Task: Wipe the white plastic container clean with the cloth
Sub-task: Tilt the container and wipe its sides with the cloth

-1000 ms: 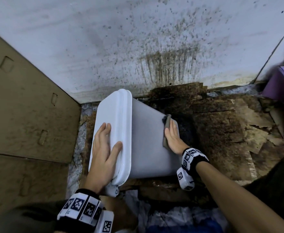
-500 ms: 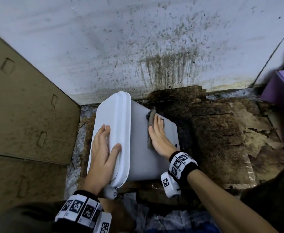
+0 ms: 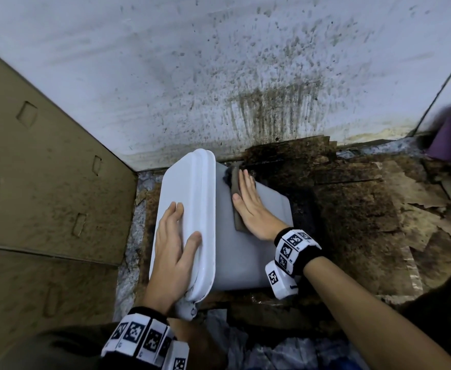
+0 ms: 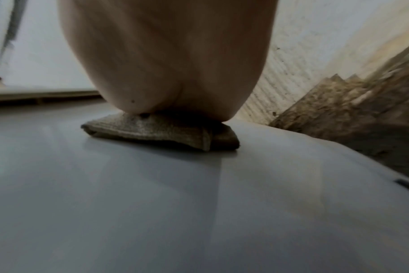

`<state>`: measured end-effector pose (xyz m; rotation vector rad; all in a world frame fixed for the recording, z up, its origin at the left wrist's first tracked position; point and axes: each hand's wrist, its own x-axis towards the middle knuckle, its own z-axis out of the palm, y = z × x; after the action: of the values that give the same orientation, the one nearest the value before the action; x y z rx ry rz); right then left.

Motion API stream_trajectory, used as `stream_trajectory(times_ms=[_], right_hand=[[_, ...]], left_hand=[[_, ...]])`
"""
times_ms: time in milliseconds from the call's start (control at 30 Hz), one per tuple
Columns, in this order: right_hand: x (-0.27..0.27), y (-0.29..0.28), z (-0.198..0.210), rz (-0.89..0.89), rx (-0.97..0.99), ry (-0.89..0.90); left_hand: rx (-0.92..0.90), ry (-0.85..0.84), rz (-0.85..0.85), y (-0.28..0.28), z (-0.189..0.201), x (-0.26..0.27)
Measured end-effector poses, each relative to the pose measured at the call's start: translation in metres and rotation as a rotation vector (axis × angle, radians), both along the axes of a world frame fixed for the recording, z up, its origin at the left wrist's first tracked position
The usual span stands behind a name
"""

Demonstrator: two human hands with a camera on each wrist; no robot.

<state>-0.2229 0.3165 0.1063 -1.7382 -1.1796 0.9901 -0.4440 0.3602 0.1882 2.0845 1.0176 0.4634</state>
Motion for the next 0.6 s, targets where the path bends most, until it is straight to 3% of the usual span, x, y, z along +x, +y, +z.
stream_trajectory(times_ms=[167, 300, 600], right_hand=[[0.031, -0.021, -0.045, -0.099, -0.243, 0.070], [0.048, -0.038, -0.072, -0.215, -0.355, 0.225], [0.033, -0.021, -0.051, -0.292, -0.355, 0.242]], left_hand=[[0.015, -0.019, 0.004, 0.001, -0.001, 0.001], [0.015, -0.027, 0.001, 0.000, -0.001, 0.002], [0.022, -0.031, 0.002, 0.001, -0.002, 0.003]])
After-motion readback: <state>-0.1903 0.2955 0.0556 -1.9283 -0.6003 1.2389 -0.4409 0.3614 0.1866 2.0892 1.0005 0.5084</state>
